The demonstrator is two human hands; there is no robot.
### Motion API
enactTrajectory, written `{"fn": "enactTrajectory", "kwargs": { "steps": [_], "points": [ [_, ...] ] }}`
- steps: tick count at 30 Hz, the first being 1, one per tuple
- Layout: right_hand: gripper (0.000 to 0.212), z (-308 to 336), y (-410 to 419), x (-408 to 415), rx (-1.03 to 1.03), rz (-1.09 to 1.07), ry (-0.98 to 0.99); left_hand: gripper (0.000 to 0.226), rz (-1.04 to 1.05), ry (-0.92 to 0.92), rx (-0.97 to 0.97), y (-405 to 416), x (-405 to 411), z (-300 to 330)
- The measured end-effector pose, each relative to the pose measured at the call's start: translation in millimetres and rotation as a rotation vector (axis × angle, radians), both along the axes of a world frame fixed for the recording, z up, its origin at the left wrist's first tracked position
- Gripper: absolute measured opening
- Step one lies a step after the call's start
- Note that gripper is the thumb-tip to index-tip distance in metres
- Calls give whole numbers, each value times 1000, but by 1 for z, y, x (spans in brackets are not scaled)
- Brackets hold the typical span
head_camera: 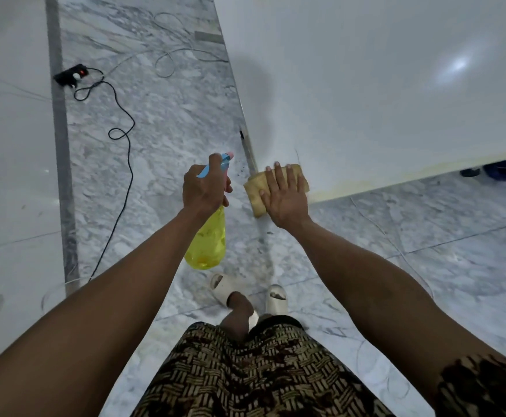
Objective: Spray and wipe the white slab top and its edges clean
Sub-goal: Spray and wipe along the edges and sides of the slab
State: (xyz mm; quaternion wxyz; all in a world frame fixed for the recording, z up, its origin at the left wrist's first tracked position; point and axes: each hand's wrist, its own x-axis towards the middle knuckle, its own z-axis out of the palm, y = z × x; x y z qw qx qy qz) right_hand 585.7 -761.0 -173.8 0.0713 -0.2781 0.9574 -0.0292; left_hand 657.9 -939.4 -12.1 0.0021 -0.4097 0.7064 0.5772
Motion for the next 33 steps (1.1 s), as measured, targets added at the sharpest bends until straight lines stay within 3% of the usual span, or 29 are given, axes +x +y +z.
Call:
{"fn": "enactTrajectory", "kwargs": {
  "steps": [6,14,25,28,30,33],
  "points": [
    [64,12,7,5,48,156,-66,63,23,16,-22,18,20,3],
    [81,16,24,3,56,315,-79,54,120,22,-41,31,38,7],
    [52,29,43,37,124,401,-91,46,191,52,-11,33,51,10],
    [49,20,57,66,52,337,-208,42,186,69,-3,38,51,14],
    [45,29,61,78,7,237,-402,46,178,74,-8,43,50,19],
    [45,69,64,83,-435,-100,-824,51,160,106,-18,49,47,32]
  ]
}}
